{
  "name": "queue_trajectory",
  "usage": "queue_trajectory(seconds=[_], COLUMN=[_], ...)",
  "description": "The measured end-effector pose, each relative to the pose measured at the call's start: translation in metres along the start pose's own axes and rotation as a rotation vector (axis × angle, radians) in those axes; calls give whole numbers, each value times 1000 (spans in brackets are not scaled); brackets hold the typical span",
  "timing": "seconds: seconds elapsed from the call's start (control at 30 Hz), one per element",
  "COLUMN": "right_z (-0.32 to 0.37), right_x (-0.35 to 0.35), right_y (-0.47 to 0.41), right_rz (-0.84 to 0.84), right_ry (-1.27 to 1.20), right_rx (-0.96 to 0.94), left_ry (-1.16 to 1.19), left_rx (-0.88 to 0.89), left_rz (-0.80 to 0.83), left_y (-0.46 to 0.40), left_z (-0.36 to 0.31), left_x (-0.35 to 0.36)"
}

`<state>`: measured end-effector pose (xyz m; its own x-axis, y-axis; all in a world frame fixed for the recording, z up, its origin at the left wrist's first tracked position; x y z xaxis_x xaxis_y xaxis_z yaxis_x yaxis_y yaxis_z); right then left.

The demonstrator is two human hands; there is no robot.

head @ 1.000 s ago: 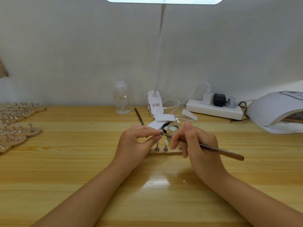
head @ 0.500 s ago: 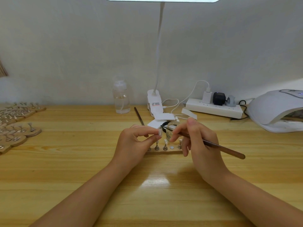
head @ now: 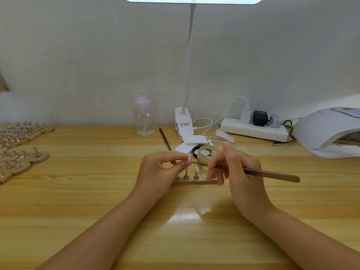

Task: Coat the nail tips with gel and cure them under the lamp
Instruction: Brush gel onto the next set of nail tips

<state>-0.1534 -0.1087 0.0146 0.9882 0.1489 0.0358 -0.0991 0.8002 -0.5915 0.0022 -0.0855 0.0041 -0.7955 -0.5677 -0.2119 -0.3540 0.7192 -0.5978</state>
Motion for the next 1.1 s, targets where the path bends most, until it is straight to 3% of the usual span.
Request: queue_trajectory(seconds=[0.27, 0.8, 1.1], right_z=[-6, -5, -8], right_x=[7, 7, -7], right_y=[-1, -1, -12], right_rz=[94, 106, 60], right_ry=[483, 494, 464], right_rx=[-267, -376, -292], left_ry=[-41, -10, -140], left_rx=[111, 187, 24], left_rz=[16, 121, 167], left_y=[2, 4, 2], left_z=[-5, -13, 4], left_x=[3, 9, 11])
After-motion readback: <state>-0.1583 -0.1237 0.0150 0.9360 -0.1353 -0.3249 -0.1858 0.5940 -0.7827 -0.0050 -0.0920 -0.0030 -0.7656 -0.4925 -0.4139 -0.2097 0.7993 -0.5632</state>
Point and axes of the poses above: each hand's wrist, its own y-axis away from the middle knuckle, its own x-axis out of the palm, z = x × y, the point moved 5 cm from there along -y, towards the middle knuckle, and after that the axes turned 9 degrees about -z, right-handed, at the moved point
